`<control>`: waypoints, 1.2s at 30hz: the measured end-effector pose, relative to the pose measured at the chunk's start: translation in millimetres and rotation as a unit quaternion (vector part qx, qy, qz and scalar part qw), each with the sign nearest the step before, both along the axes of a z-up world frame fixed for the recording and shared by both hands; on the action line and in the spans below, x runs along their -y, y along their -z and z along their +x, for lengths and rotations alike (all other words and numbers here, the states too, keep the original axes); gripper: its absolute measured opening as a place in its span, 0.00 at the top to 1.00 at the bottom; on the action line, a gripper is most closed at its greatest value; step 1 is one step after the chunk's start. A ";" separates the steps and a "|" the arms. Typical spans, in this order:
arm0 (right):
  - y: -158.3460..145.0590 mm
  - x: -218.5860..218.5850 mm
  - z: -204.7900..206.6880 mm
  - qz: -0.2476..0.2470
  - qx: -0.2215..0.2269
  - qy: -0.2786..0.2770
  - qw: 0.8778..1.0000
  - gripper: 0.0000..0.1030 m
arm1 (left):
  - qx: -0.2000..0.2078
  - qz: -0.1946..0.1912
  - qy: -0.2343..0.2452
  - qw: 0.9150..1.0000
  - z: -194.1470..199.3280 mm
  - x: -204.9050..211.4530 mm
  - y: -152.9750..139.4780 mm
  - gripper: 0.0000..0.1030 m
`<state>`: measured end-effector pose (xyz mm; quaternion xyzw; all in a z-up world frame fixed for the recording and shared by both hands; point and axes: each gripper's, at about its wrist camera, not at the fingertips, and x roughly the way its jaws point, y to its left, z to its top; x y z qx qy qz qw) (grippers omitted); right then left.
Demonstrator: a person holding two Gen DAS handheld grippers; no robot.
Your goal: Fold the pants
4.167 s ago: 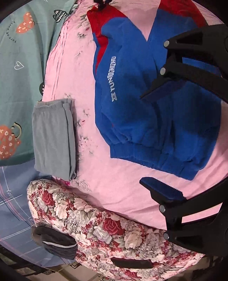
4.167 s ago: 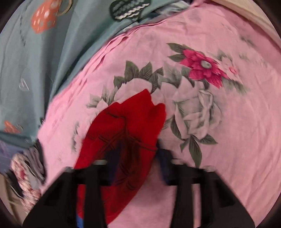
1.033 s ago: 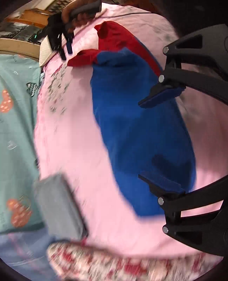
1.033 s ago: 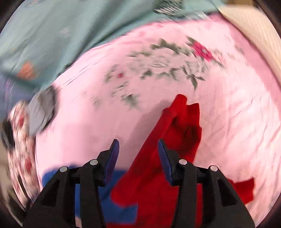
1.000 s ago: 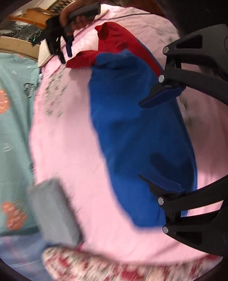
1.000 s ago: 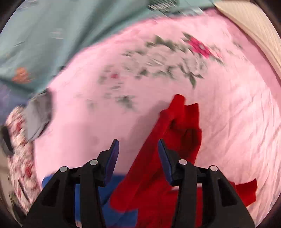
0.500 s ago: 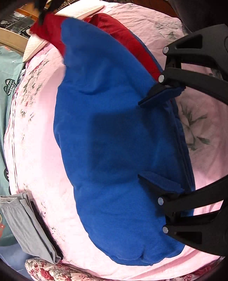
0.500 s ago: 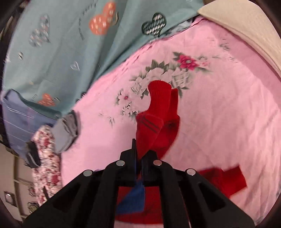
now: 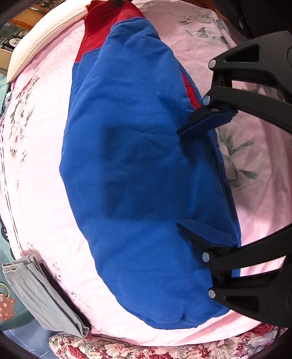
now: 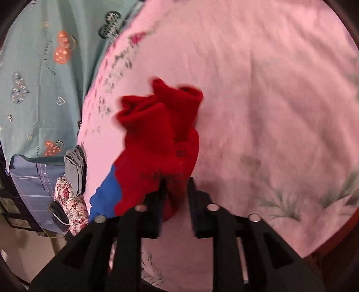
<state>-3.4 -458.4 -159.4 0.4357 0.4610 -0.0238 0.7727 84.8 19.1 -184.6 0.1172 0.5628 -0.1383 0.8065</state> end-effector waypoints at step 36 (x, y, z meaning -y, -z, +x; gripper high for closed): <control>-78.4 -173.6 164.4 -0.114 0.124 -0.345 0.923 0.48 | 0.083 0.044 -0.178 0.980 -1.2 -52.1 -39.6 0.18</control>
